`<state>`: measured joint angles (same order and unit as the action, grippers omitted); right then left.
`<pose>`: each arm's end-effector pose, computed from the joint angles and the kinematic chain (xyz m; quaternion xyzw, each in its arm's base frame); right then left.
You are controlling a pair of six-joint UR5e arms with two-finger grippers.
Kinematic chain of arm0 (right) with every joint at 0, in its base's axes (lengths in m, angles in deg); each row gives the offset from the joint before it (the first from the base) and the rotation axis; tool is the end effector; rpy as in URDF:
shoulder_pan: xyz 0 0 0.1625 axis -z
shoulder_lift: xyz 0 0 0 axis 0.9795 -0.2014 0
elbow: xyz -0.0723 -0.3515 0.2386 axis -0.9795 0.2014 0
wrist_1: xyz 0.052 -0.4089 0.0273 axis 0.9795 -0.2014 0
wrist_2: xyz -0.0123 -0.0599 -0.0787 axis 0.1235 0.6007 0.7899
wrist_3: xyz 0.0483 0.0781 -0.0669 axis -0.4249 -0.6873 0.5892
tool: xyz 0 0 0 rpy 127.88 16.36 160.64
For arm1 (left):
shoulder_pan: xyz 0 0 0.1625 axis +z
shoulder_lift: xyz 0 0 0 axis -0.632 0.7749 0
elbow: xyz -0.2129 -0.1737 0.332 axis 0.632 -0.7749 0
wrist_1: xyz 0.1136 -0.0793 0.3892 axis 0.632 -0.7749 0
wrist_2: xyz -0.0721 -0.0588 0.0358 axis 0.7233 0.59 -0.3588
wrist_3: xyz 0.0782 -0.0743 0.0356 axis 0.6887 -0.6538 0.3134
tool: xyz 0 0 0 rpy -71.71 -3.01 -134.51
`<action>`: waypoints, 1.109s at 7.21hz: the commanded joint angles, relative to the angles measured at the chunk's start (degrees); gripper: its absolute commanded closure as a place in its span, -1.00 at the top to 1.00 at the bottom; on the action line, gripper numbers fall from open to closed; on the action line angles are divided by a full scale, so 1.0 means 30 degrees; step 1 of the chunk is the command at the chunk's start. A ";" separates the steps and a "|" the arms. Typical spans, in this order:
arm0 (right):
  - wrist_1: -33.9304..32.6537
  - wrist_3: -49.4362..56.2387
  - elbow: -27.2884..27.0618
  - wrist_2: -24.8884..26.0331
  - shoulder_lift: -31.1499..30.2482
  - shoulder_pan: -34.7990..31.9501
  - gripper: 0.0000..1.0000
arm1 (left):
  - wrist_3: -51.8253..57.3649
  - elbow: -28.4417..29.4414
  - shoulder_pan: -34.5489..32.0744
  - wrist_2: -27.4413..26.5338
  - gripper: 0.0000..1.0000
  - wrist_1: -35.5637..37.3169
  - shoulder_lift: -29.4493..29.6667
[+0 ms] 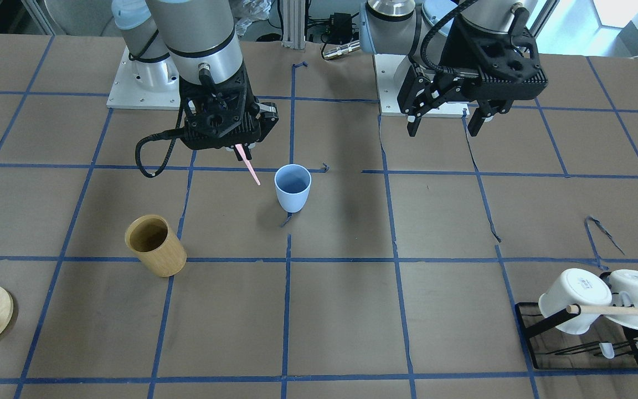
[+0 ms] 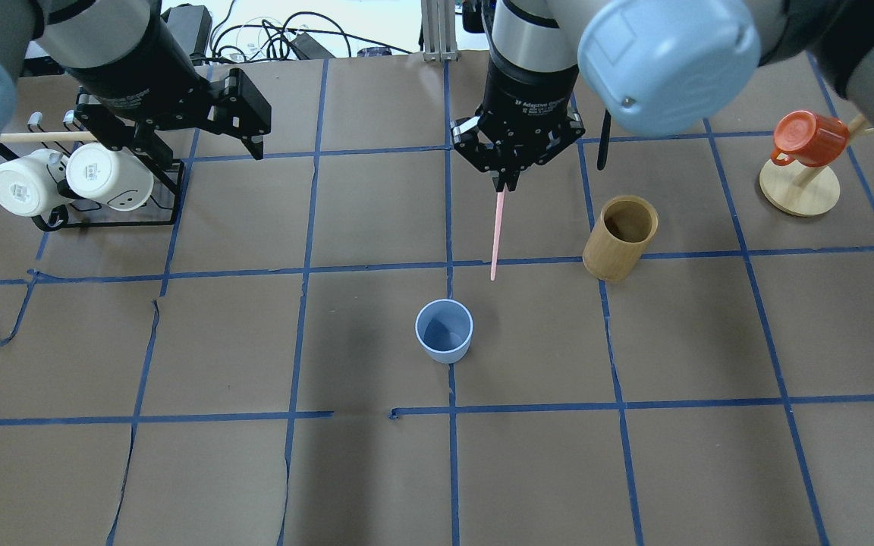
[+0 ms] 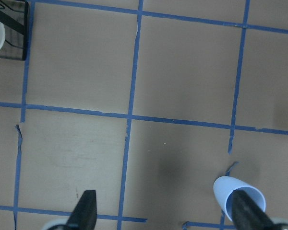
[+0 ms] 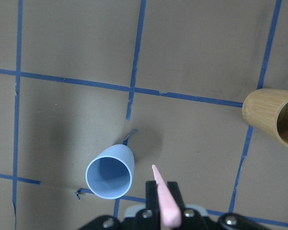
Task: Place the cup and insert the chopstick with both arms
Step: 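Move the pink chopstick with the right gripper above the blue cup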
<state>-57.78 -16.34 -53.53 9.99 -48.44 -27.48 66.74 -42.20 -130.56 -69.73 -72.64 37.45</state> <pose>0.2905 -0.4904 0.4699 -0.0678 0.9963 0.0067 0.0533 -0.1461 -0.4824 0.5245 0.0247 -0.9980 0.0580 0.0085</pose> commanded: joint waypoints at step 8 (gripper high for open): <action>-0.5526 -0.3859 -0.4595 0.0080 -0.0420 -0.2505 -1.00 | 0.1061 -0.0173 0.0424 0.0046 1.00 0.0189 -0.0071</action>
<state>-71.11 -27.46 -65.12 10.17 -49.76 -34.93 69.95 -42.63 -129.31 -69.43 -72.05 37.27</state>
